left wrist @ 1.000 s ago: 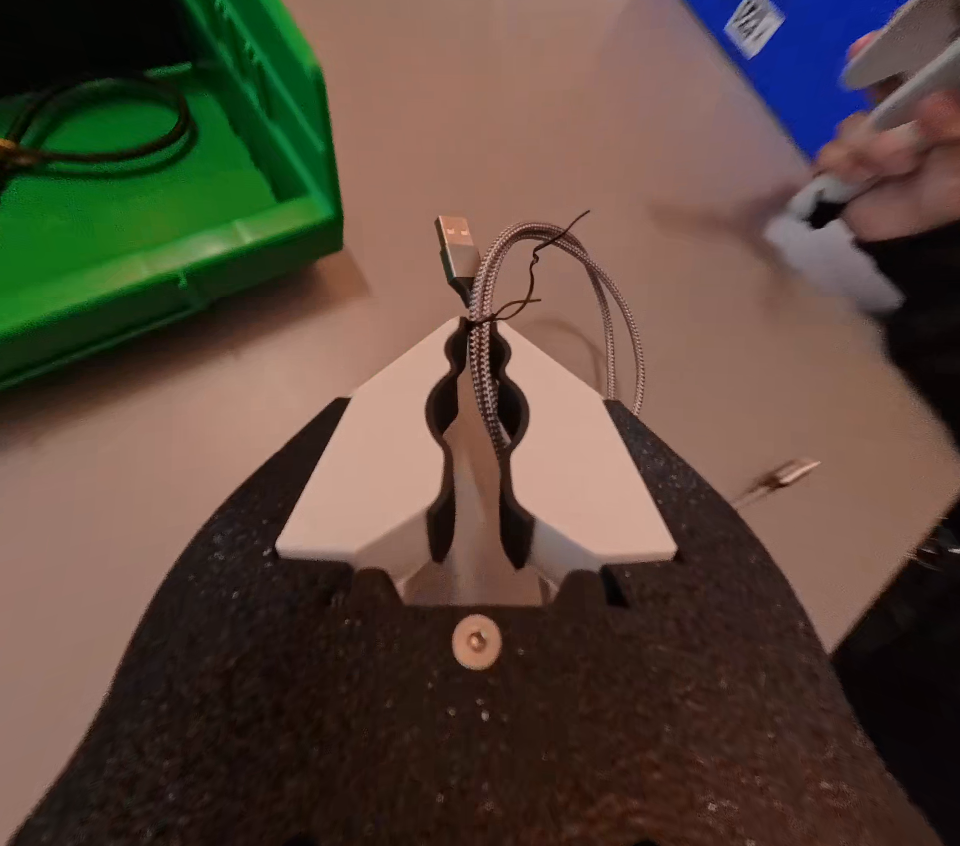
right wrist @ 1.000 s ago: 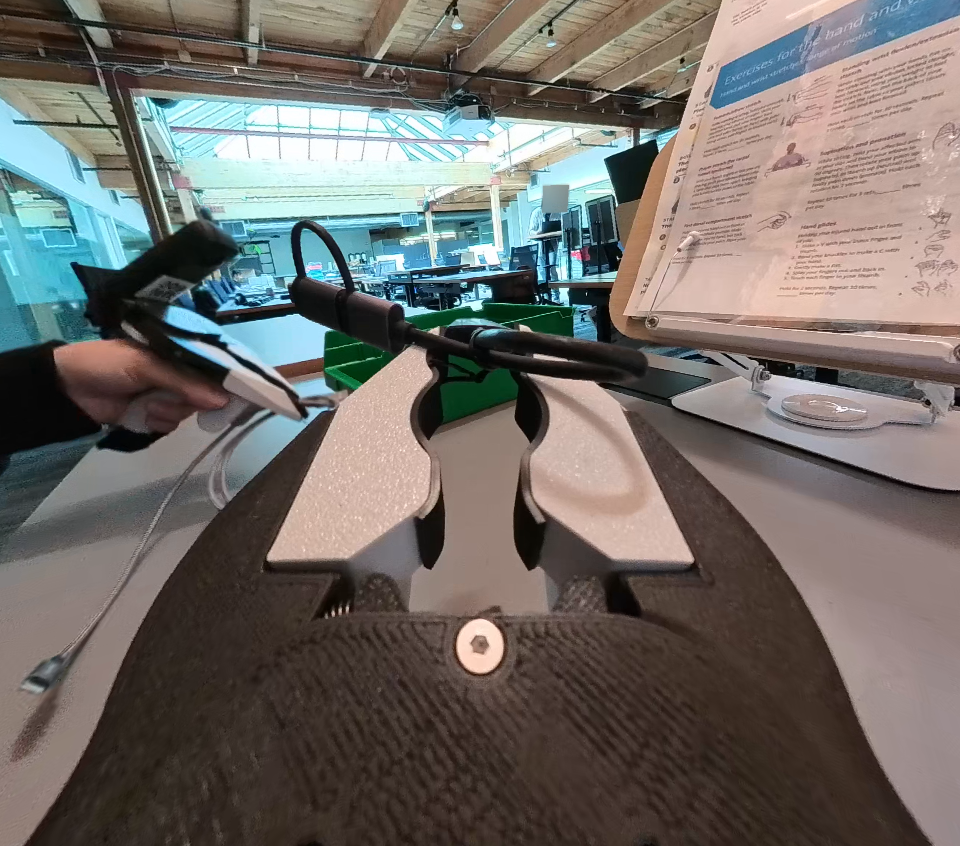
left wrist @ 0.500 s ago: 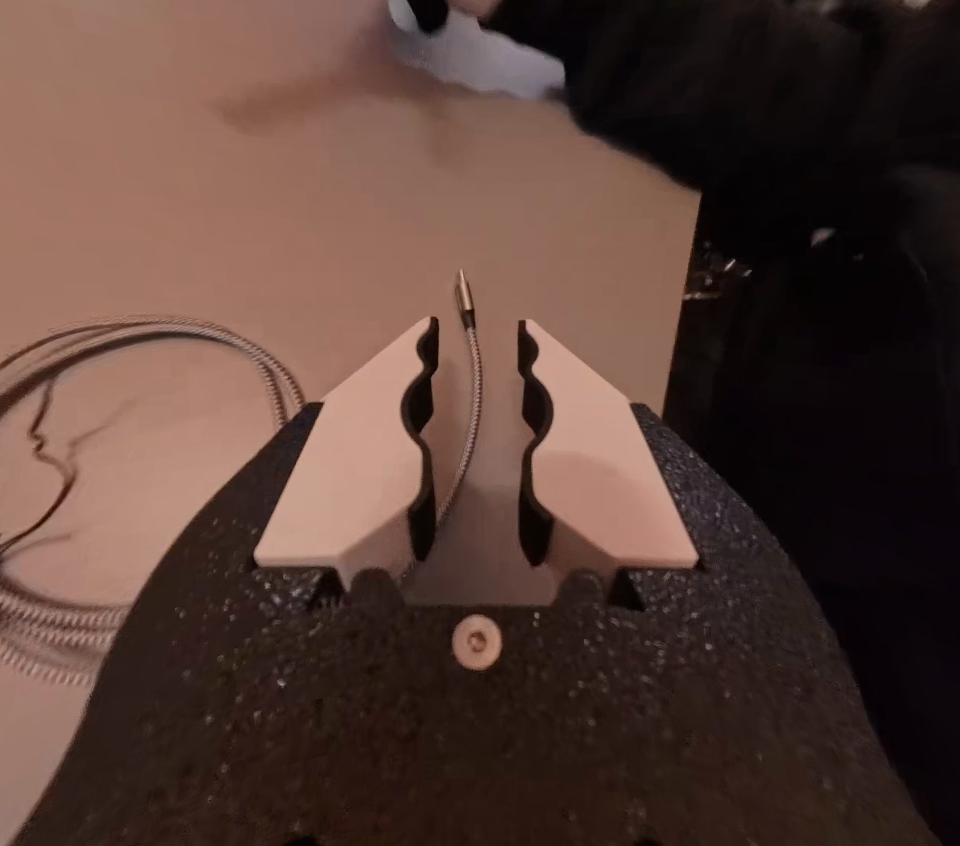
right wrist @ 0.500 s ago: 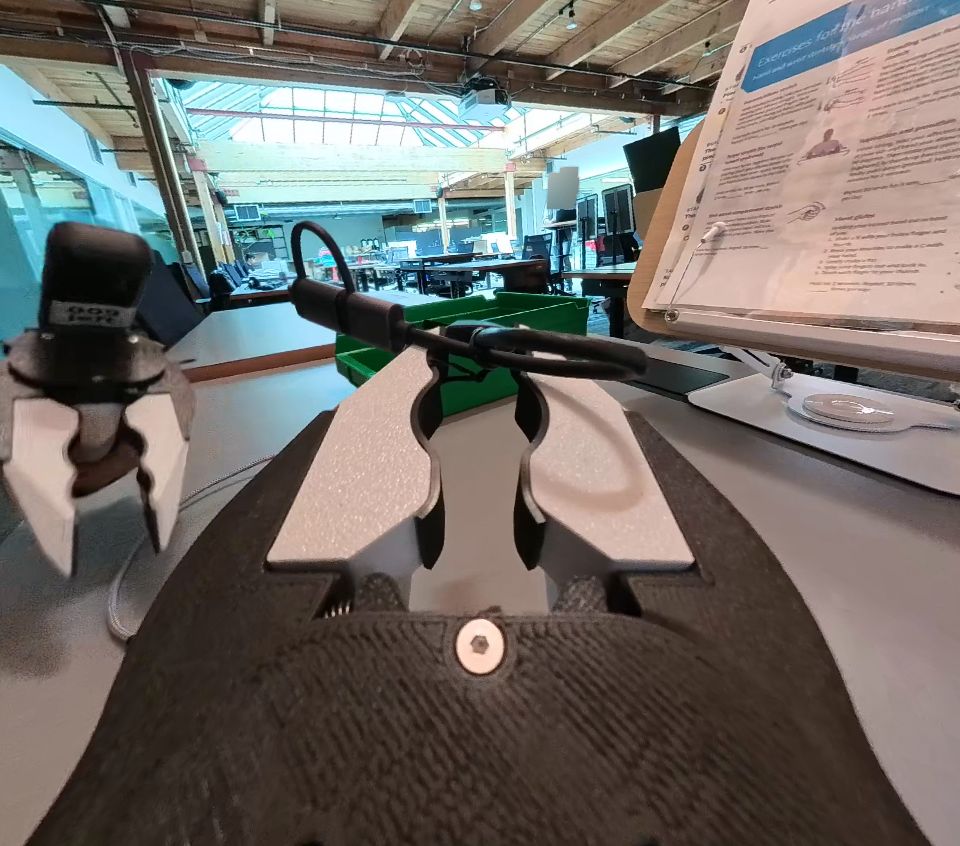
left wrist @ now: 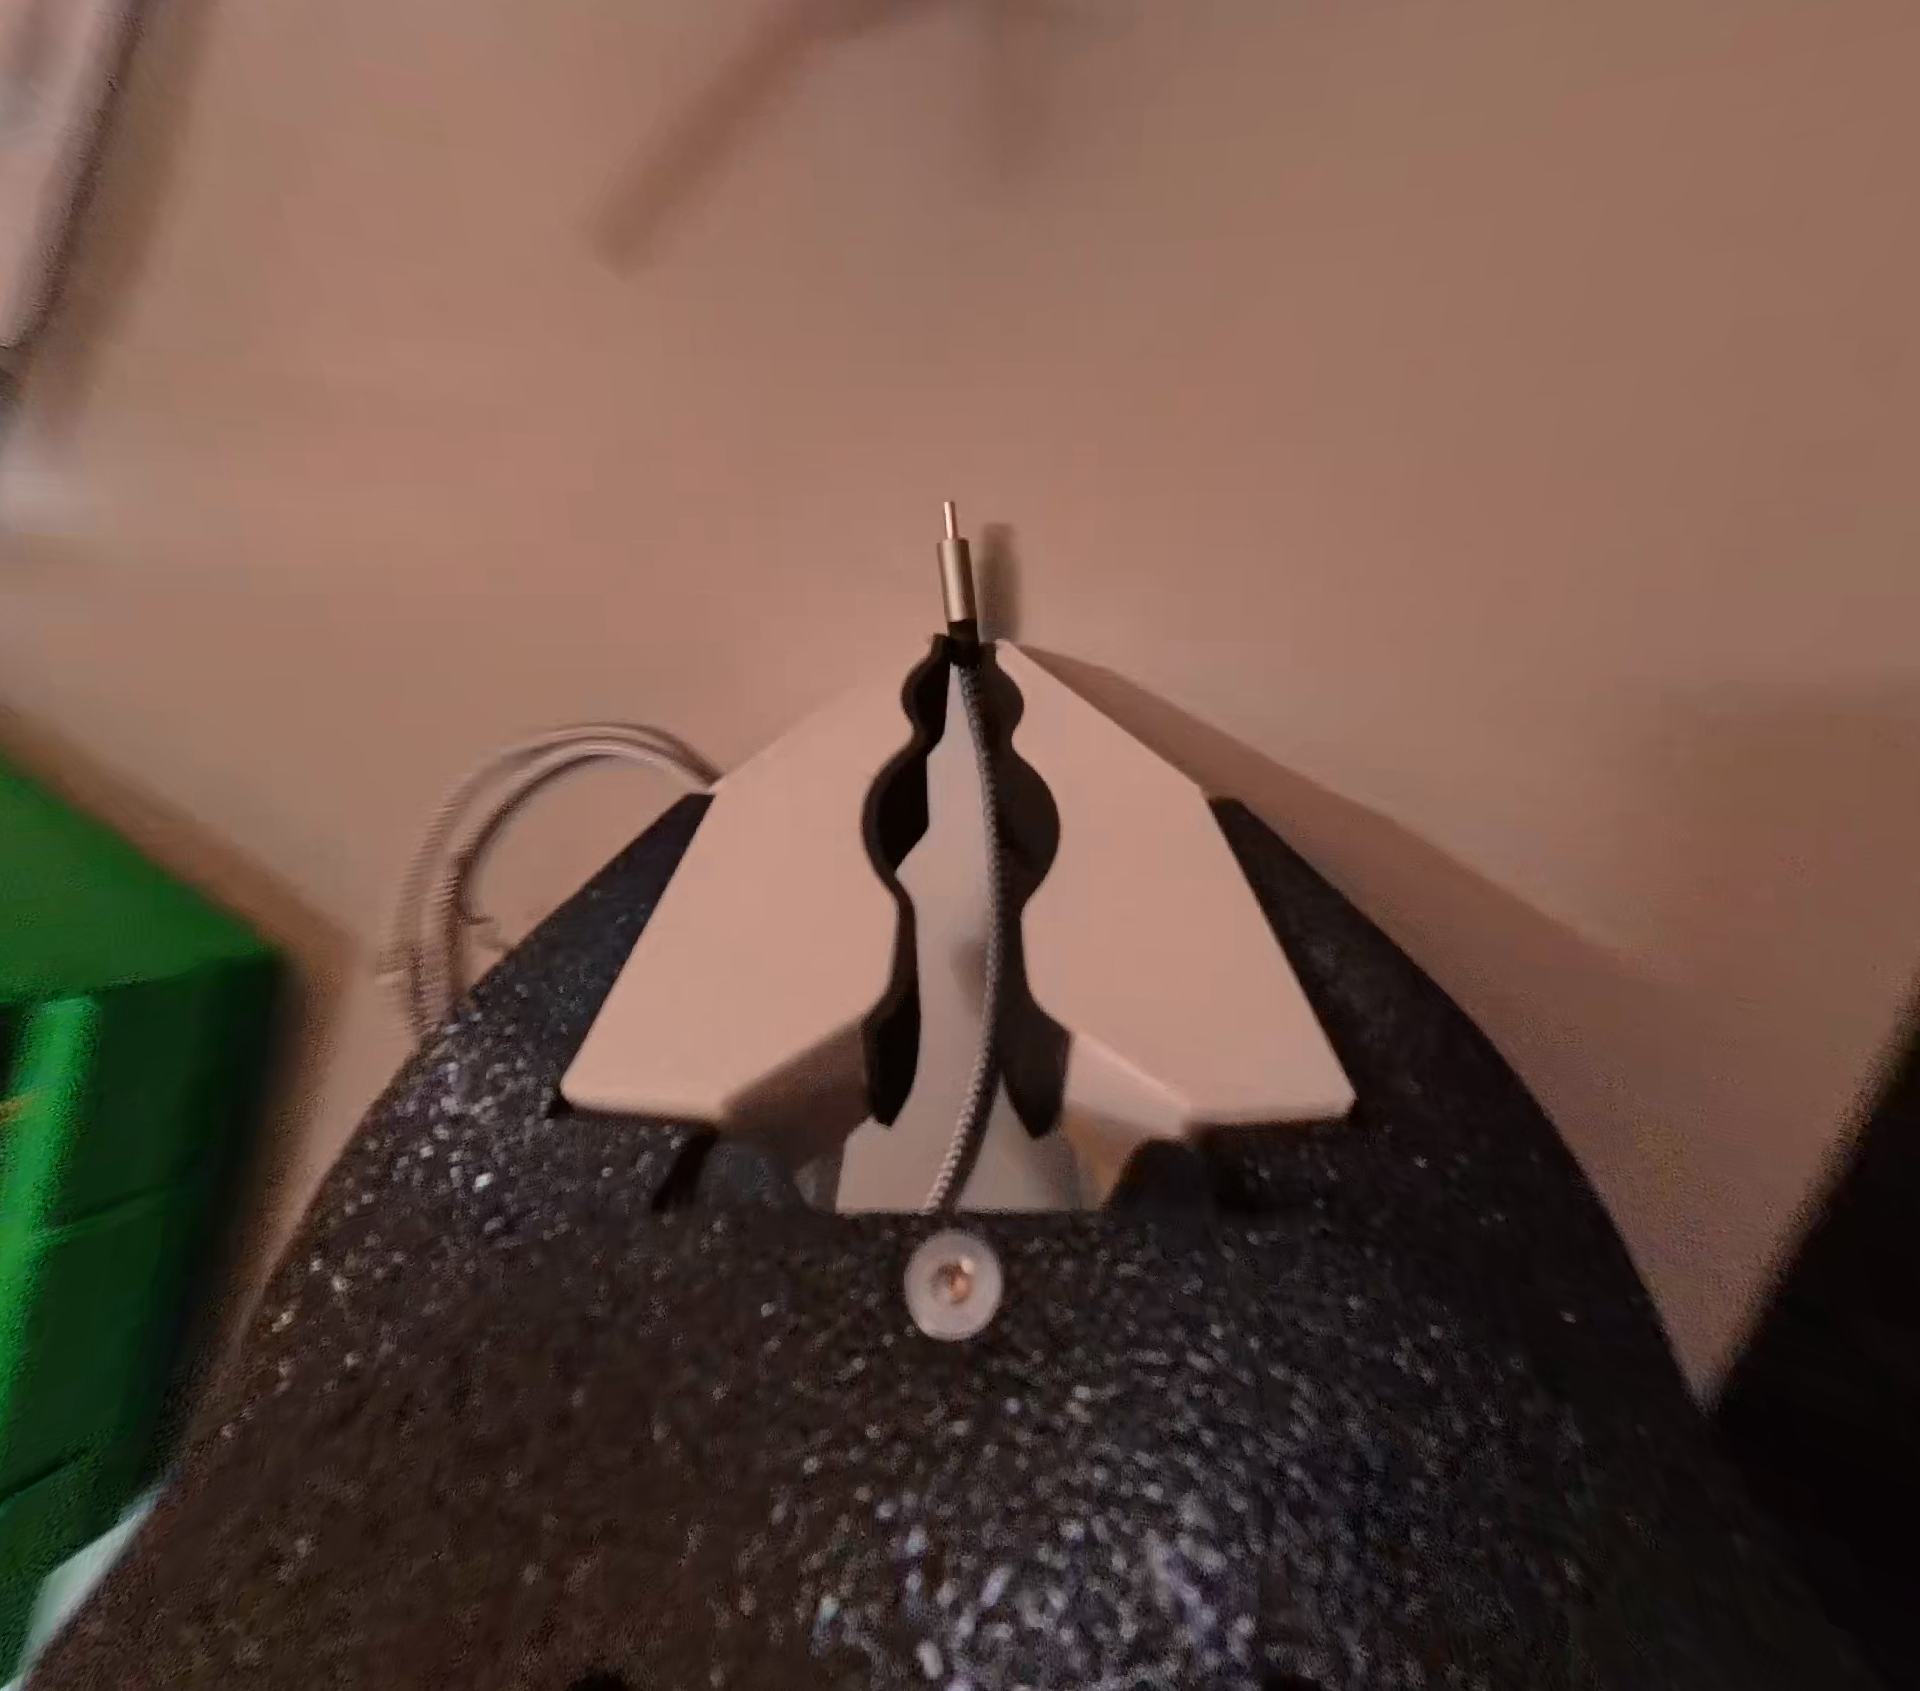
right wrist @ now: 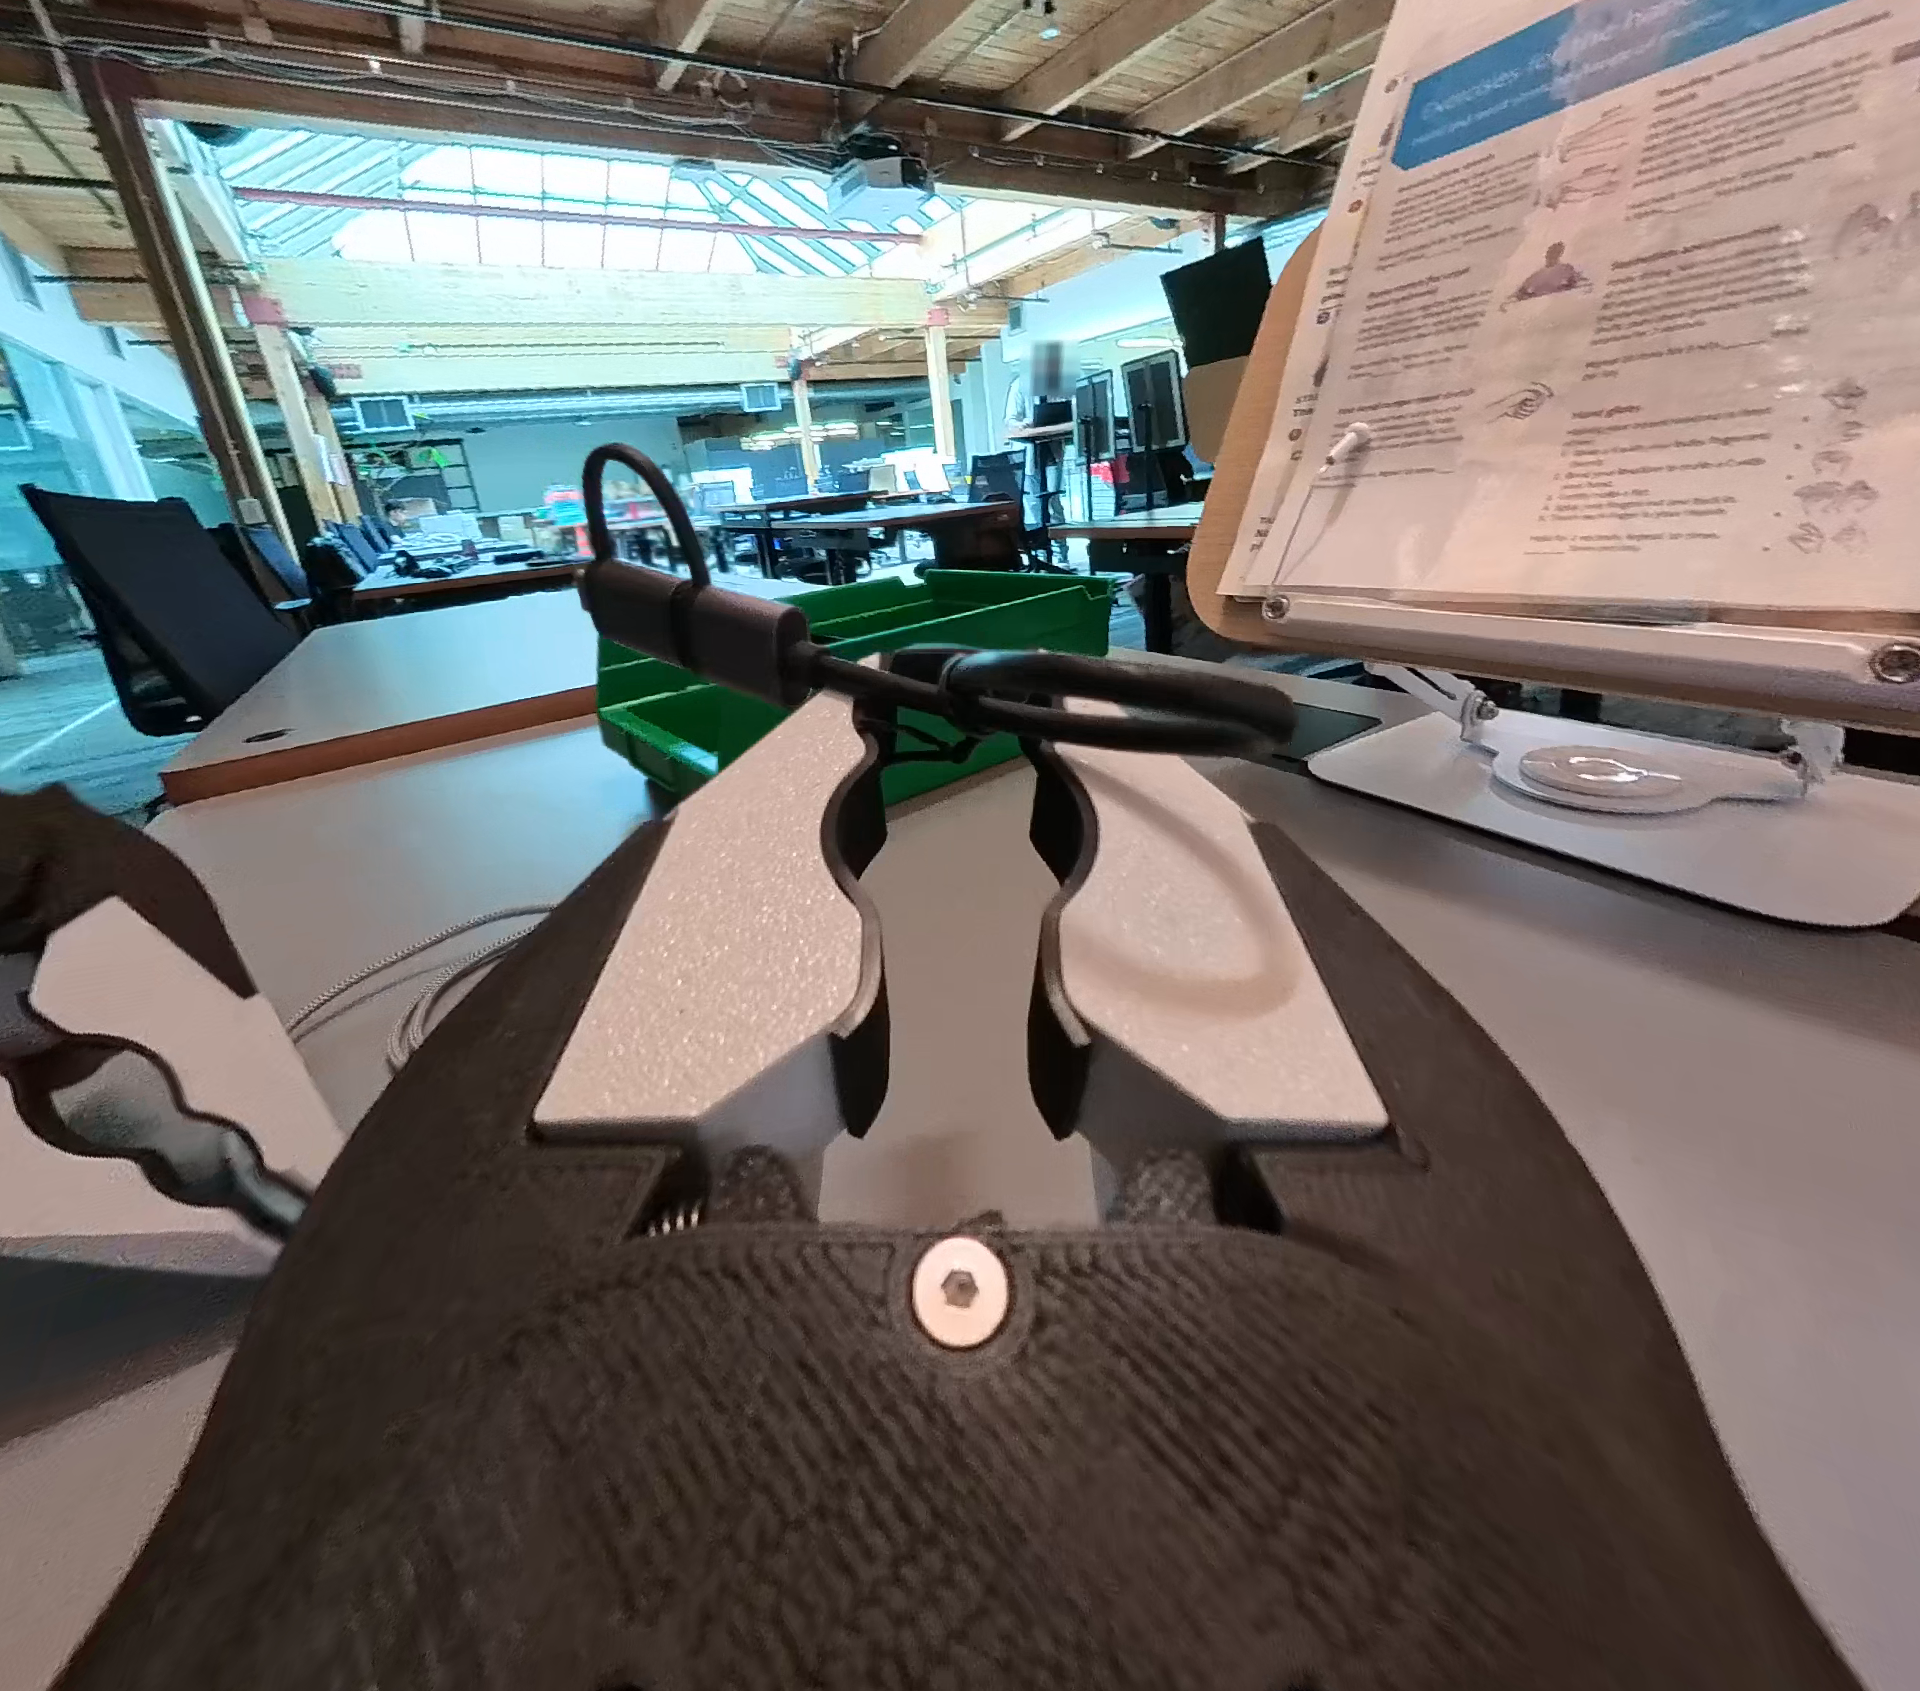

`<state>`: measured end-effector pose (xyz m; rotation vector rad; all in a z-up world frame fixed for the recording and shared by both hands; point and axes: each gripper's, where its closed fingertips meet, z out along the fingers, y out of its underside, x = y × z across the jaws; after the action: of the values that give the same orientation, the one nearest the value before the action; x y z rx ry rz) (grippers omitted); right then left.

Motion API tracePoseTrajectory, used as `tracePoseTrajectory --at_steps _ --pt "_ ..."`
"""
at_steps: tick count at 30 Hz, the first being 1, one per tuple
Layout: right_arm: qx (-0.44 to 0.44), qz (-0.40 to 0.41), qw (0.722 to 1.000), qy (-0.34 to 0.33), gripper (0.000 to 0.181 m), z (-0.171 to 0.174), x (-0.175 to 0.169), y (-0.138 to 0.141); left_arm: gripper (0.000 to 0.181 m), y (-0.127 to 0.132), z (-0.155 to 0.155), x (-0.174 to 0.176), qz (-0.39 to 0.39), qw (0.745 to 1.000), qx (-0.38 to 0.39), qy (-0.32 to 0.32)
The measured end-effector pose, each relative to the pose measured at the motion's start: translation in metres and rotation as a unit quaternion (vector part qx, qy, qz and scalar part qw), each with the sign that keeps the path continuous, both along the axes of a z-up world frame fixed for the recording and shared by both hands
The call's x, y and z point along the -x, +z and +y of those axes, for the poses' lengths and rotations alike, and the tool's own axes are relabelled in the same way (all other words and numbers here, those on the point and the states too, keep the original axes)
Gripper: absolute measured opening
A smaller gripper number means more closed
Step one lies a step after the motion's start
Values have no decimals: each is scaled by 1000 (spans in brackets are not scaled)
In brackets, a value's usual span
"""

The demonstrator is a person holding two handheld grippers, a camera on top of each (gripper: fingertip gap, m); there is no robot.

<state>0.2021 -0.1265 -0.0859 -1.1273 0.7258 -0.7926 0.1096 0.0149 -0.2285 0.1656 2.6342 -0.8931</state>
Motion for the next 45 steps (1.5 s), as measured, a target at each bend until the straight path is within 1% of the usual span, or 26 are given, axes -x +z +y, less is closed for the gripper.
tracePoseTrajectory --at_steps 2,3,4,6,7,8,11,12,14,17,22,28,34,43,45 --pt "-4 7 1000 -11 22 0 -2 -2 3 12 1 -24 -123 992 -9 31" --pt "-7 9 1000 -16 22 0 -3 -2 3 23 2 -37 -194 979 -14 52" --pt "-9 7 1000 -19 22 1 -3 0 3 37 3 -49 -268 961 -25 70" --pt "-16 -4 1000 -23 22 3 -1 4 2 71 -1 -63 -408 907 -49 91" --pt "-18 -11 1000 -20 22 6 1 7 2 86 -7 -65 -454 885 -52 94" --pt "-18 -19 1000 -12 22 11 4 10 2 97 -15 -66 -482 869 -52 97" --pt "-15 -35 999 0 22 23 9 15 2 125 -34 -70 -541 833 -49 105" --pt "-13 -36 999 1 22 26 10 15 2 132 -38 -73 -550 827 -44 110" --pt "-14 -43 999 6 22 32 12 17 2 142 -45 -79 -553 824 -34 120" --pt "-32 -50 998 10 22 35 16 22 2 147 -52 -87 -558 819 -30 129" --pt "-35 -54 998 12 22 43 18 25 2 155 -59 -86 -566 813 -7 139" --pt "-25 -47 998 -28 22 35 13 21 2 153 -61 -88 -560 816 -10 142" --pt "-10 -51 997 -48 22 36 11 18 2 151 -62 -91 -555 819 -13 147" --pt "0 -42 999 -33 22 46 11 14 2 149 -64 -93 -555 820 -10 137" --pt "10 -46 998 -41 22 46 11 14 2 149 -64 -93 -555 821 -14 136"
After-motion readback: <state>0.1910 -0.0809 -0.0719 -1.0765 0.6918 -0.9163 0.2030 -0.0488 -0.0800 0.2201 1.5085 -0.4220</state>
